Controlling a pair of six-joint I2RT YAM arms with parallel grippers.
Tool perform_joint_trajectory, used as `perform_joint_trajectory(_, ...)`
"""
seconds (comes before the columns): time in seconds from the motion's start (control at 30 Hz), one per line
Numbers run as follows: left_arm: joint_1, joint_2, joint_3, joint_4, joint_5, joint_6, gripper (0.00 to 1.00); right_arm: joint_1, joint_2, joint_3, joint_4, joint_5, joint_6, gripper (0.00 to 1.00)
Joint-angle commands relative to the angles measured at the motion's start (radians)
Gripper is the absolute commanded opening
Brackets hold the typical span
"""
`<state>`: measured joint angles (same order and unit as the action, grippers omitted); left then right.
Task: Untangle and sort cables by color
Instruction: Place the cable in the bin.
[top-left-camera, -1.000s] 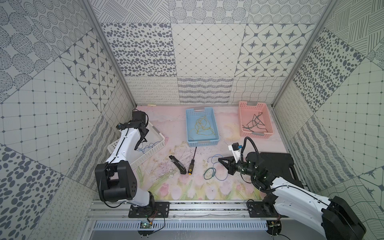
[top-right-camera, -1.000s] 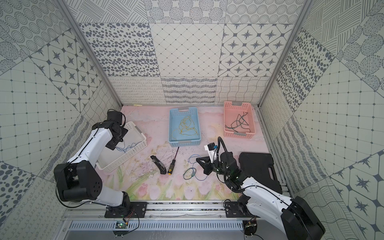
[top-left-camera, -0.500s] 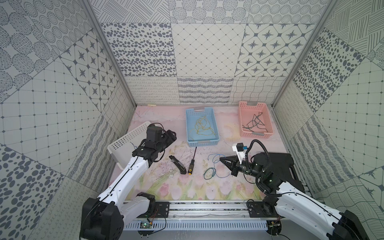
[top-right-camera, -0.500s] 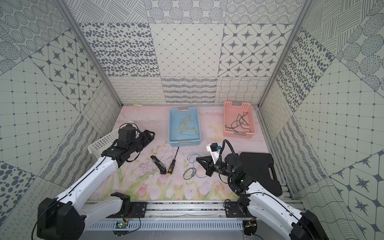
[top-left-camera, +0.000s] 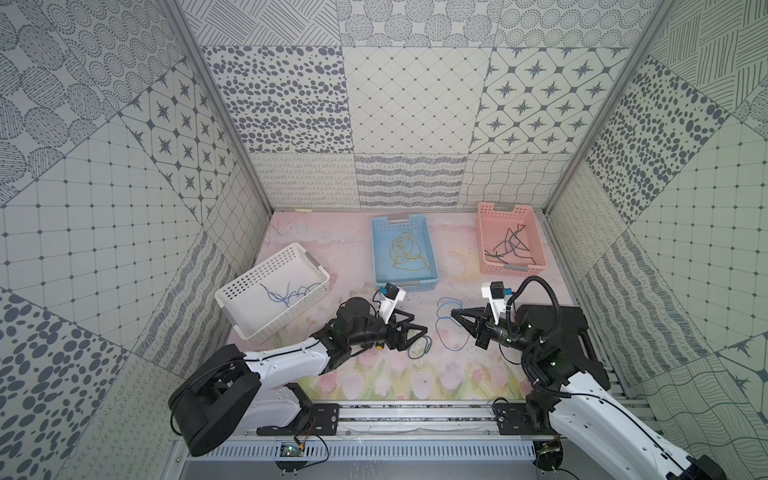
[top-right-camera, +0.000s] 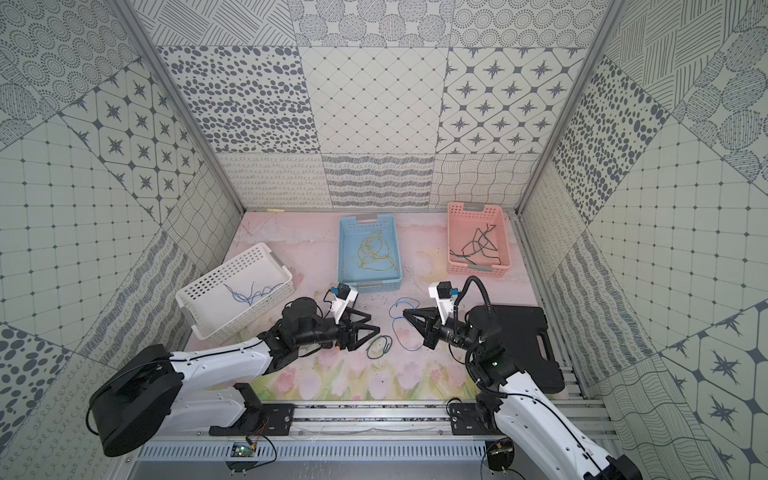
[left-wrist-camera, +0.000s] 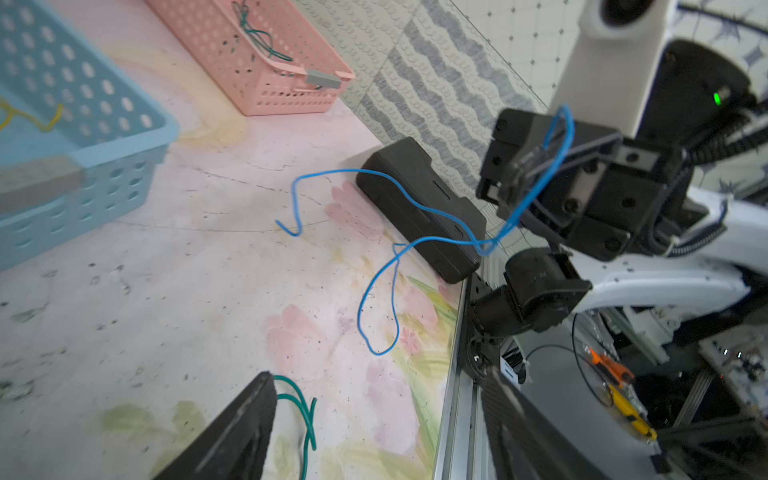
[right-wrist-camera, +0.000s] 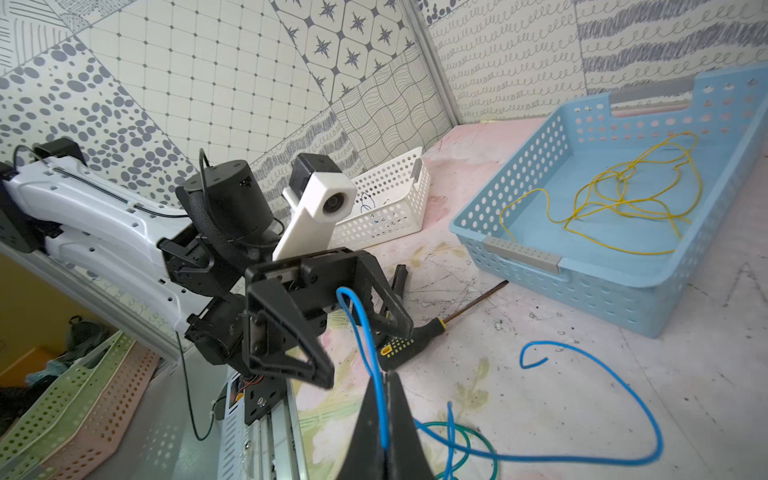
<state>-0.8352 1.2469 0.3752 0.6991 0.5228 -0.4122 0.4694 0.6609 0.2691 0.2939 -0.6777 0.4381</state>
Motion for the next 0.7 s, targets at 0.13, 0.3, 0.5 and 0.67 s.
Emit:
perform_joint_trajectory(0.13, -0.204, 0.232, -0.012, 0.427, -0.324, 0.661, 0.81, -0.005, 0.074, -0.002, 0.210, -0.122, 0.095, 0.00)
perform_joint_trajectory(0.3, -0.217, 0.422, 0.014, 0.707, -0.356, 0.696, 0.72, -0.004, 0.080, -0.015, 0.266, -0.143, 0.123, 0.00)
perform_joint_trajectory(0.5, -0.221, 0.444, 0.046, 0.704, -0.349, 0.643, 0.31, -0.005, 0.082, -0.013, 0.244, -0.136, 0.112, 0.00)
perform_joint_trajectory(0.67, -0.223, 0.411, 0.025, 0.686, -0.330, 0.603, 0.00, -0.006, 0.068, -0.011, 0.212, -0.114, 0.098, 0.00)
